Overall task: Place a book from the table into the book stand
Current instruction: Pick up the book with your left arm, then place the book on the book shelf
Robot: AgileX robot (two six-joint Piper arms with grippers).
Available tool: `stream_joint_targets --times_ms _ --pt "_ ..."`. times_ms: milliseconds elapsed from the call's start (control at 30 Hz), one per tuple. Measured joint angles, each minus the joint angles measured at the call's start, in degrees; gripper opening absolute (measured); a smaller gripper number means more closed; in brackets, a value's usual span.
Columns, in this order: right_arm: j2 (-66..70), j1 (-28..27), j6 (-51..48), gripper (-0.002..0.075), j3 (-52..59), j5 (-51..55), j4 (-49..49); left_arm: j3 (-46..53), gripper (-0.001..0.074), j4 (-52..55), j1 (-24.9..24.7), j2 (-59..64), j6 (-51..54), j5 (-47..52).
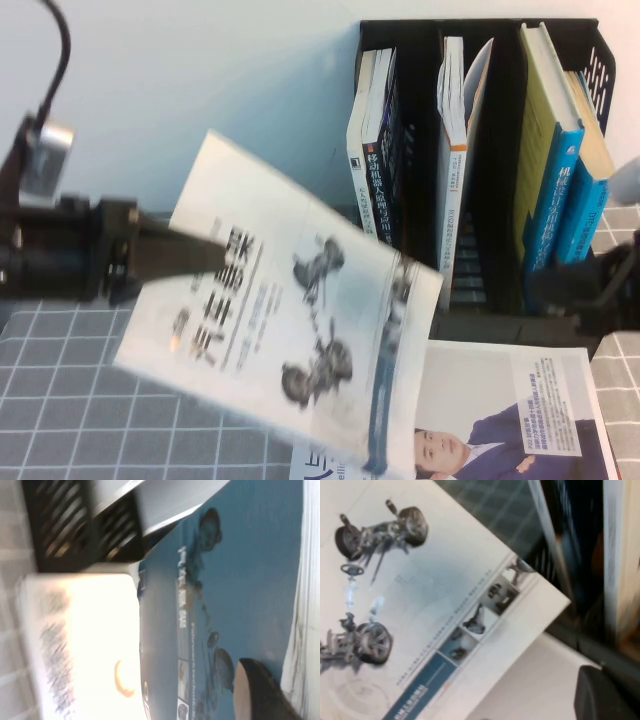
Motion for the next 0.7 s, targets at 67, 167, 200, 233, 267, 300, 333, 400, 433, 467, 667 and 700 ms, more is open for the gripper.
stream_joint_targets --times_ms 67,167,200,233,267,300,333,400,433,467,667,700 --pt "-2.23 0.00 0.00 -0.0002 -1.64 0.00 -0.71 -3.98 0.0114 1.31 -2.42 -1.22 -3.25 -1.48" --pt "-5.72 0.00 1.44 -0.0002 -4.70 0.10 -3.67 -10.42 0.0114 1.97 -6.96 -1.76 -7.24 -3.44" --pt "-7.03 0.00 3.00 -0.0002 -5.67 0.22 -5.71 -12.33 0.0114 2.26 -8.60 -1.76 -8.26 -4.21" --pt "-8.38 0.00 4.67 -0.0002 -6.58 0.34 -8.21 -14.08 0.0114 2.51 -10.30 -1.76 -8.98 -5.17" --pt "-9.48 0.00 6.28 -0.0002 -7.25 0.62 -10.62 -15.42 0.0114 2.78 -11.68 -1.76 -9.28 -6.02" --pt "-10.87 0.00 8.63 -0.0002 -8.02 0.78 -14.25 -17.03 0.0113 3.18 -13.41 -1.76 -9.56 -7.25" --pt "-12.21 0.00 11.40 -0.0002 -8.77 1.07 -18.26 -18.61 0.0114 3.79 -15.13 -1.76 -10.10 -8.68" --pt "-14.87 0.00 17.13 -0.0002 -9.89 1.62 -25.89 -21.39 0.0113 5.22 -17.94 -1.17 -12.03 -11.46" --pt "-16.12 0.00 20.41 -0.0002 -10.32 1.77 -29.95 -22.89 0.0113 6.37 -19.39 -0.55 -12.99 -12.66" --pt "-17.08 0.00 22.93 -0.0002 -10.66 2.02 -33.72 -24.03 0.0113 7.42 -20.76 0.08 -13.72 -13.12" --pt "-22.36 0.00 36.49 -0.0002 -10.88 3.91 -49.96 -31.46 0.0113 13.43 -24.49 7.35 -18.30 -14.01" --pt "-22.86 0.00 38.39 -0.0002 -10.88 4.61 -52.47 -32.70 0.0113 14.69 -24.74 8.64 -19.15 -13.87"
